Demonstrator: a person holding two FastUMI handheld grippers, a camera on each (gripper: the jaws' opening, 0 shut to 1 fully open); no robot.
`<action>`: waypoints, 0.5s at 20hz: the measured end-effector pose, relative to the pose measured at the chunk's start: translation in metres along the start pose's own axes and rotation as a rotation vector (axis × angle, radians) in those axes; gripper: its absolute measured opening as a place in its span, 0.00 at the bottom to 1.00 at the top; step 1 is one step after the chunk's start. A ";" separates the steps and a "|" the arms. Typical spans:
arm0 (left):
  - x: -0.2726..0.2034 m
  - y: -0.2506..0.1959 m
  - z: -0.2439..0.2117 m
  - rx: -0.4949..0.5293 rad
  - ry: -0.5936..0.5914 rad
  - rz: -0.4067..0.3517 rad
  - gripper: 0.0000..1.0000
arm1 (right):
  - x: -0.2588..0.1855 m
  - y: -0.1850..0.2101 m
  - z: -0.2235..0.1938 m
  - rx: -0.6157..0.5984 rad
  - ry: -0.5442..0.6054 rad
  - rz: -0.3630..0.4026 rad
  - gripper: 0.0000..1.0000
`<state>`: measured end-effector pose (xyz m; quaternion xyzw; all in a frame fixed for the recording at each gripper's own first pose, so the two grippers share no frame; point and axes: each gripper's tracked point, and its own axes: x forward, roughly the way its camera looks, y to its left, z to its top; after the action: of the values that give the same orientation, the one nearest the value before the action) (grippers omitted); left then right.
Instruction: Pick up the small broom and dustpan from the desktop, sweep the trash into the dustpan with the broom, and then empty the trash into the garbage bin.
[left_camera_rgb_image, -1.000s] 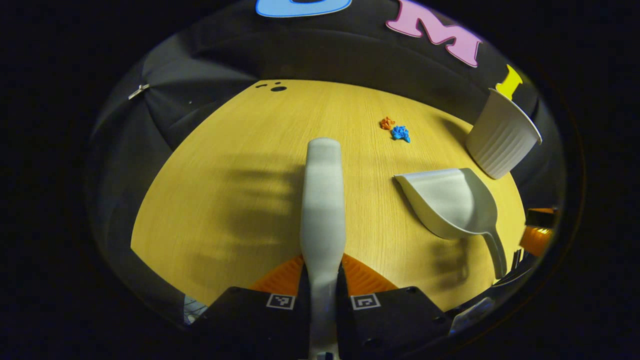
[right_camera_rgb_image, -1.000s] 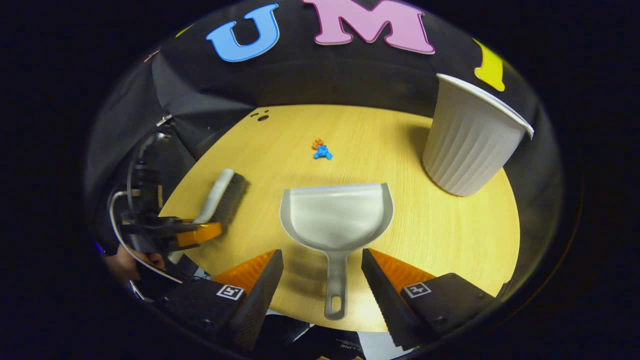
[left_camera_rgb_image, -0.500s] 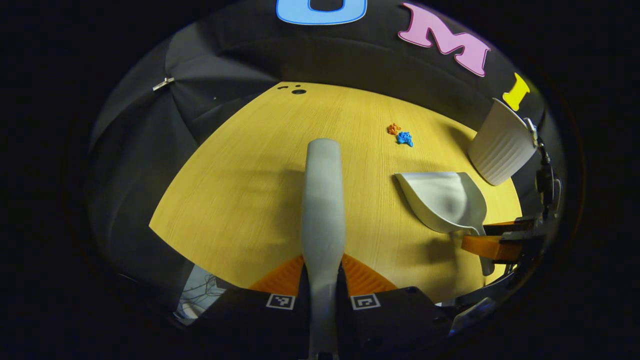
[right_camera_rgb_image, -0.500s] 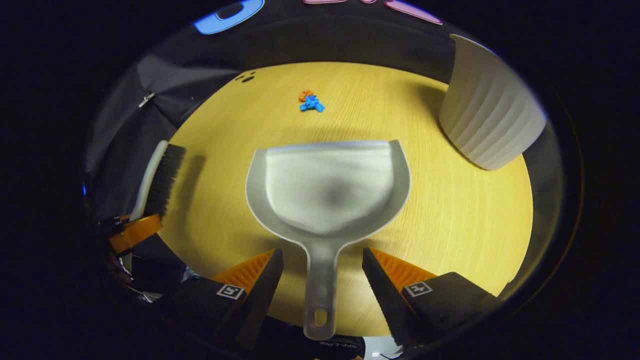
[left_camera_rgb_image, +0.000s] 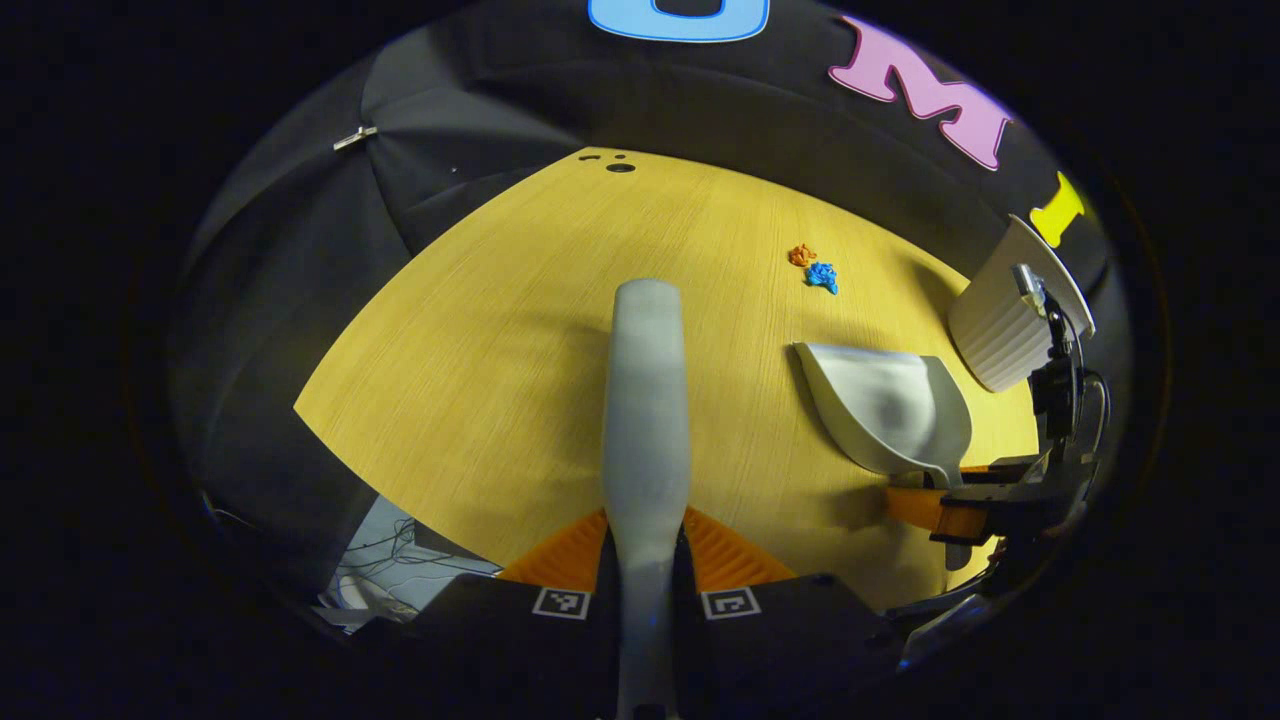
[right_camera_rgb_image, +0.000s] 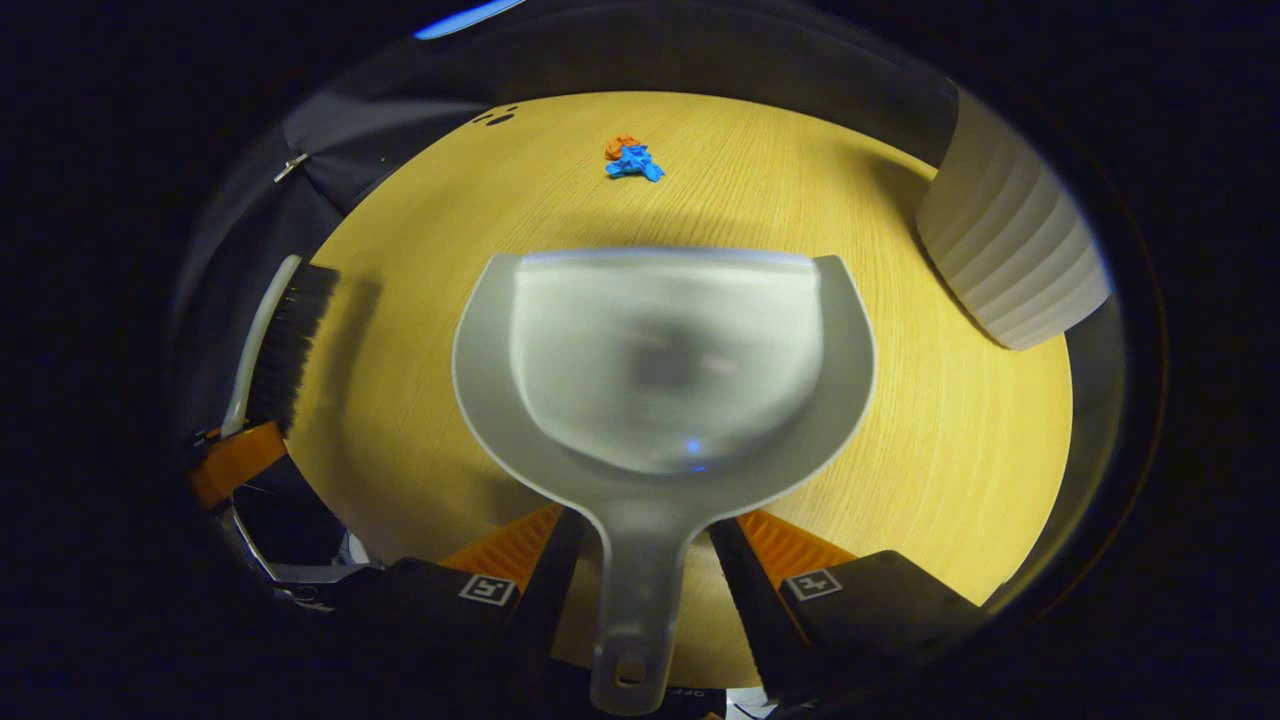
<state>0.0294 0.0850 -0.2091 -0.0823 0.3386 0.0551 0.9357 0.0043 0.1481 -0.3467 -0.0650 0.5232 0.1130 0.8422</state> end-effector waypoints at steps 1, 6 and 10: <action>0.002 -0.002 0.000 -0.010 0.006 -0.001 0.22 | 0.005 -0.001 0.000 -0.006 -0.006 -0.002 0.82; 0.010 -0.006 -0.009 -0.080 0.053 -0.002 0.26 | 0.010 -0.010 0.000 -0.014 -0.010 -0.056 0.65; 0.016 -0.003 -0.011 -0.106 0.074 0.023 0.26 | 0.006 -0.013 0.003 0.065 0.050 -0.046 0.40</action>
<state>0.0350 0.0809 -0.2275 -0.1297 0.3703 0.0808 0.9162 0.0126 0.1370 -0.3507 -0.0525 0.5458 0.0747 0.8329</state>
